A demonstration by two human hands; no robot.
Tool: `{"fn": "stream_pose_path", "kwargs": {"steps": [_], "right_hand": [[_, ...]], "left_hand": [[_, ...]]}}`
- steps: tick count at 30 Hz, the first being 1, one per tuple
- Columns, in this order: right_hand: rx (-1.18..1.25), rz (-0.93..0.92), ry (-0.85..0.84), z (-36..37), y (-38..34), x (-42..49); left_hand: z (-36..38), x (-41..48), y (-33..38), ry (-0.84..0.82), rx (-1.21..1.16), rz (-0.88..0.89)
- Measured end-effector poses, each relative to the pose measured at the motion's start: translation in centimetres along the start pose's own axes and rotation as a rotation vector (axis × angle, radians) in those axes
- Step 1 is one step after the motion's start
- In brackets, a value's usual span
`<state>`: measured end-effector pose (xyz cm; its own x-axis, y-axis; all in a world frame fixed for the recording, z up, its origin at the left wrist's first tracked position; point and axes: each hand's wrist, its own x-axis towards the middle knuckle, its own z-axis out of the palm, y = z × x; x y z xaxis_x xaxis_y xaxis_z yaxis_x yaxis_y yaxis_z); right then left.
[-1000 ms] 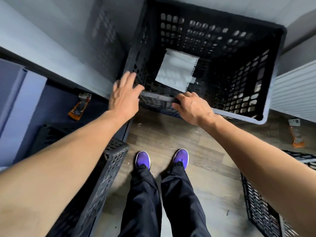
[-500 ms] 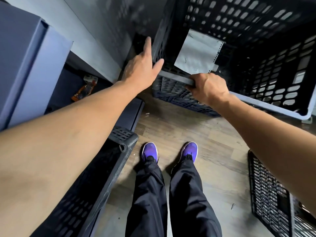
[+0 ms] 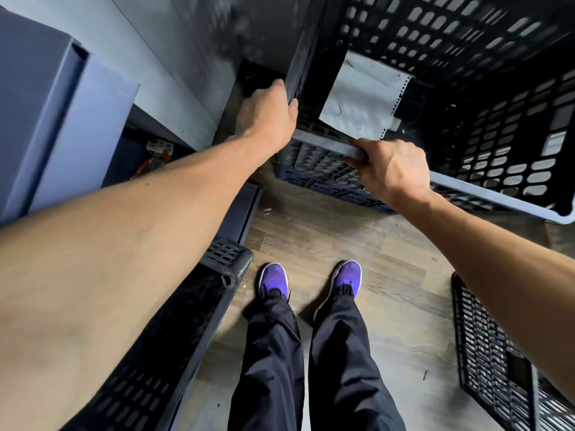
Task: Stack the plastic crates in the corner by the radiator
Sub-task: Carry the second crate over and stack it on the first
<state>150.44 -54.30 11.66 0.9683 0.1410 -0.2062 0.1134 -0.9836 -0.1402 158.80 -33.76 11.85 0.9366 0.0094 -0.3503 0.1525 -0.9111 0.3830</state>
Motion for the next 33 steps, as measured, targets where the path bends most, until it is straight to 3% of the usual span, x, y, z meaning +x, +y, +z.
{"fn": "stream_pose_path", "kwargs": {"steps": [7, 18, 29, 33], "right_hand": [[0.047, 0.012, -0.084, -0.9, 0.1, 0.1], [-0.016, 0.012, 0.072, 0.5, 0.2, 0.0], [-0.011, 0.036, -0.080, 0.1, 0.2, 0.7], [0.023, 0.051, -0.161, -0.4, 0.1, 1.0]], "left_hand": [[0.2, -0.8, 0.2, -0.028, 0.003, 0.013], [-0.1, -0.1, 0.4, 0.021, 0.066, 0.042], [-0.3, -0.6, 0.9, -0.115, -0.047, -0.055], [-0.6, -0.5, 1.1, -0.126, 0.012, -0.074]]}}
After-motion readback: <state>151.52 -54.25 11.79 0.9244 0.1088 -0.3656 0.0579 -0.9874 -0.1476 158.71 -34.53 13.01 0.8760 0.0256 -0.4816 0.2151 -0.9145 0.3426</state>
